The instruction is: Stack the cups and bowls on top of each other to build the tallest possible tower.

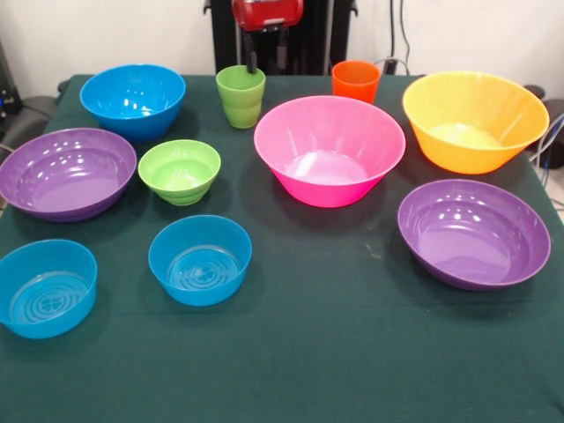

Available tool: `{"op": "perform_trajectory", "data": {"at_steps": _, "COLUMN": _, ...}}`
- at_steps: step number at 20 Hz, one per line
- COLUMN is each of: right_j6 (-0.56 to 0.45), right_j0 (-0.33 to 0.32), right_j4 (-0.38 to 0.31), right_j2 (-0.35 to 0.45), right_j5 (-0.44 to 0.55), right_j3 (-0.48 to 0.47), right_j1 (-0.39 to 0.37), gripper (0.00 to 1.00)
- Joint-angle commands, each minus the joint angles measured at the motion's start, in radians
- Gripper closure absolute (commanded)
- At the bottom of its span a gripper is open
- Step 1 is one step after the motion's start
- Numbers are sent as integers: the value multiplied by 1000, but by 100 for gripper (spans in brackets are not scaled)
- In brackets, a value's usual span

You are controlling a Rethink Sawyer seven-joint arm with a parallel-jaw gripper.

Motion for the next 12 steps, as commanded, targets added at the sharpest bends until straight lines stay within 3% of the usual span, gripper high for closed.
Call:
{"op": "perform_trajectory", "data": {"at_steps": 1, "right_j6": 142, "right_j0": 37, "right_j4": 66, "right_j2": 59, "right_j5": -62, "right_j3": -127, "right_j1": 53, "gripper": 0}}
{"op": "perform_trajectory", "data": {"at_steps": 12, "right_j6": 136, "right_j0": 24, "right_j4": 48, "right_j2": 53, "right_j5": -88, "right_j3": -131, "right_j1": 73, "gripper": 0}}
